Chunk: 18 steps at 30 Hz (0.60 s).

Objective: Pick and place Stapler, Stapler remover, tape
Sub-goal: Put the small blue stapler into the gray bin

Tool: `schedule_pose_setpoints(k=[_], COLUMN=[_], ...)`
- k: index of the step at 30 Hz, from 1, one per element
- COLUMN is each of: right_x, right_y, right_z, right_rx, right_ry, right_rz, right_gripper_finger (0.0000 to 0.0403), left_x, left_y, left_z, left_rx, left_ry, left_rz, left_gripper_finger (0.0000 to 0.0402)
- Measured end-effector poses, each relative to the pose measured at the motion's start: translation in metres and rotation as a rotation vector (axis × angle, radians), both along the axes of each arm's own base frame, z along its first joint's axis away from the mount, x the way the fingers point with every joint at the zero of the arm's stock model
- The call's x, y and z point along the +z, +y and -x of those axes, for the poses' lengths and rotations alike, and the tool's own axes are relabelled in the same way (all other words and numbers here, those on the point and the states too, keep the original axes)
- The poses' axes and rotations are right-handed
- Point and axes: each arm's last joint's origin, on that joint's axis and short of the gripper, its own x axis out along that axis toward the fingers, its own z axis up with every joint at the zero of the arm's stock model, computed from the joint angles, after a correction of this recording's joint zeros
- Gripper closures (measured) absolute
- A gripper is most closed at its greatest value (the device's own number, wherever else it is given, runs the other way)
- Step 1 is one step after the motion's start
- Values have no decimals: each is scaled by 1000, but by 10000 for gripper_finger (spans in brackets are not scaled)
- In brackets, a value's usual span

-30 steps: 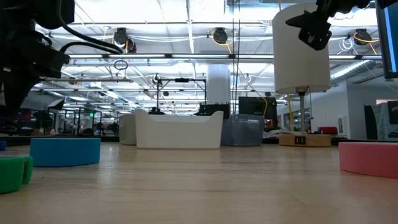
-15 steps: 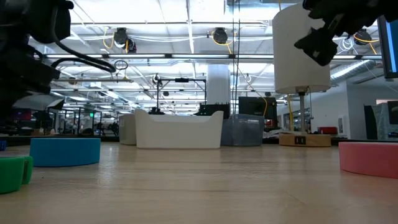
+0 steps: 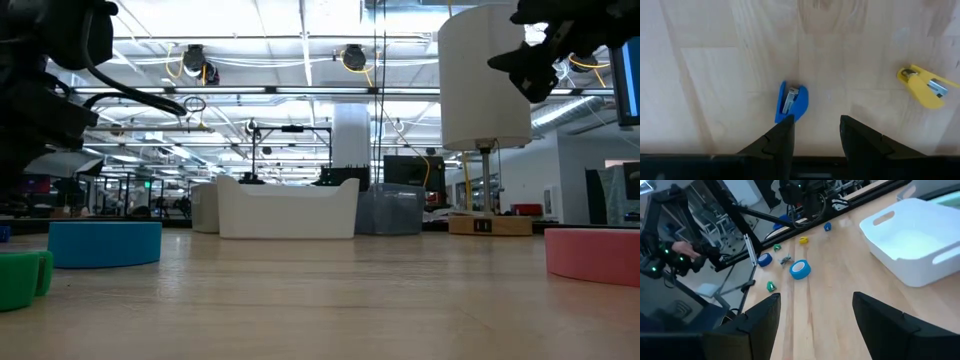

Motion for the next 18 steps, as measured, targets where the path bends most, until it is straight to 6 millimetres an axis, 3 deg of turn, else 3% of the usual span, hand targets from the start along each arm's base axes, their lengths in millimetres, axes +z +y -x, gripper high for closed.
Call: schedule_pose_setpoints(k=[18], right_x=[-3], right_y=[0], right_z=[1], right_rx=[-5], right_ry=[-31], right_rz=[-44], right_gripper_finger=[162], left_x=[-1], left_y=[2], left_z=[-3], left_rx=[99], left_ry=[-42], left_rz=[-103], left_gripper_finger=[238])
